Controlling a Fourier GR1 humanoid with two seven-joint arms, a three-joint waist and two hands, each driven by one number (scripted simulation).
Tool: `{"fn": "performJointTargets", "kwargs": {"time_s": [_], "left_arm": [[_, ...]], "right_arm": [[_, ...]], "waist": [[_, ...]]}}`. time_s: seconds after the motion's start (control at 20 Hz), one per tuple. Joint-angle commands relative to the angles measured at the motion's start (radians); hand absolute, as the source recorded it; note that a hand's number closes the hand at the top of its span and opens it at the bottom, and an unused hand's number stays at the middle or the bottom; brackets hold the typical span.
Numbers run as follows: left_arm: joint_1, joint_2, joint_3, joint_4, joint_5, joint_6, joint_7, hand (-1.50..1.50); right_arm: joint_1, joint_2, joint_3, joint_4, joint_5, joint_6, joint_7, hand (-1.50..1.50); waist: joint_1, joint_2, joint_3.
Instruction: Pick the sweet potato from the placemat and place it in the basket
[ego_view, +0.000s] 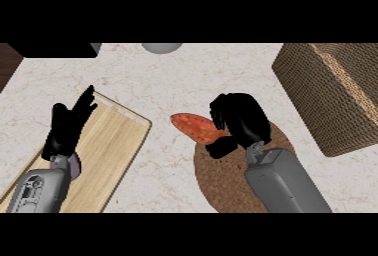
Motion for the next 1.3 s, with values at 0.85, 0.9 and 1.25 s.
{"fn": "performJointTargets", "kwargs": {"time_s": [0.85,0.9,1.25], "left_arm": [[0.006,0.014,0.006,-0.042,-0.002,-0.017,0.018,0.00],[-0.019,-0.026,-0.017,0.000,-0.020,0.007,0.025,0.00],[0.005,0.015,0.004,-0.040,0.010,-0.040,0.021,0.00]], "right_arm": [[-0.665,-0.142,-0.529,-0.213,-0.351,0.218,0.489,1.50],[-0.689,-0.118,-0.492,-0.177,-0.325,0.198,0.521,1.50],[-0.675,-0.371,-0.458,-0.018,-0.221,0.338,0.411,1.50]], "waist": [[0.009,-0.001,0.000],[0.006,0.001,0.000],[0.009,0.002,-0.001]]}}
